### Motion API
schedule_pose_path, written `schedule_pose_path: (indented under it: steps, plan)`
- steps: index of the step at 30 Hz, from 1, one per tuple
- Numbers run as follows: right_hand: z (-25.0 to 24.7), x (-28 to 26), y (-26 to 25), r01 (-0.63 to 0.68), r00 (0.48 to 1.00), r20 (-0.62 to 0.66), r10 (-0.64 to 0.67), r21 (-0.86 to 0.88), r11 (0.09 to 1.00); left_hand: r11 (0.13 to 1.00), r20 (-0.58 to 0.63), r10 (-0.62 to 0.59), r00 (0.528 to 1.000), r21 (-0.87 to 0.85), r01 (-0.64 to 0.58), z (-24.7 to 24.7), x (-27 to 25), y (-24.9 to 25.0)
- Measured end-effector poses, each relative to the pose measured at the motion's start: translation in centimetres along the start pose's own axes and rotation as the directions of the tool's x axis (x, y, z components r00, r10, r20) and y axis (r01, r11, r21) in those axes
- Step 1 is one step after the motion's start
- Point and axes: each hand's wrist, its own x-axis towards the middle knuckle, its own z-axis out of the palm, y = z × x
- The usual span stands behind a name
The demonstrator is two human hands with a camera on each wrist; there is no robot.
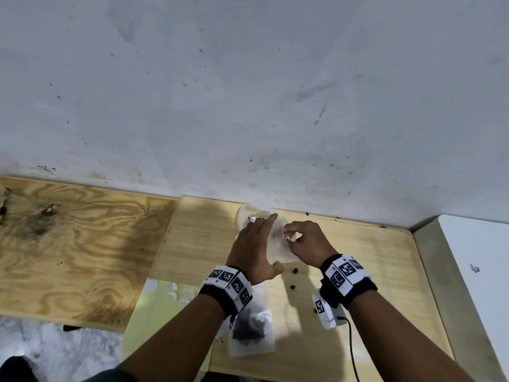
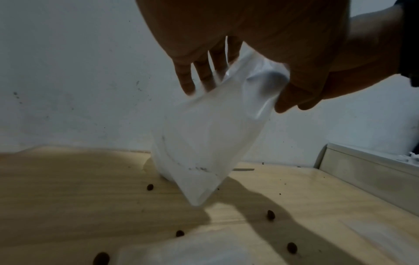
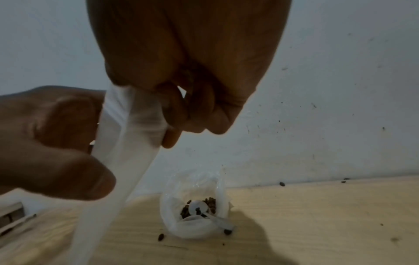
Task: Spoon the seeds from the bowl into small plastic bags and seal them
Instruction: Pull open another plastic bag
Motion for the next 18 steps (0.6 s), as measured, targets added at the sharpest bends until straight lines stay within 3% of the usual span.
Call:
schedule_pose_path:
  steps: [3,7,18]
  plan:
    - [0.5,0.0,0.7,-0.072,0.997,0.017,0.074,-0.092,0.993,0.998,0.017,0.028,0.999,-0.059,-0.027,0.4,-0.3,-0.2]
    - [0.4,-0.3,0.1,-0.160,0.983,0.076,0.165,-0.066,0.985,0.992,0.012,0.066,0.998,-0.105,-0.064,1.0,-0.9,-1.2]
    - [1.3,0.9,1.4,-0.257,0.963,0.141,0.231,0.212,0.943,0.967,0.074,-0.137,0.988,-0.205,0.150,0.3,-0.3,-3.6]
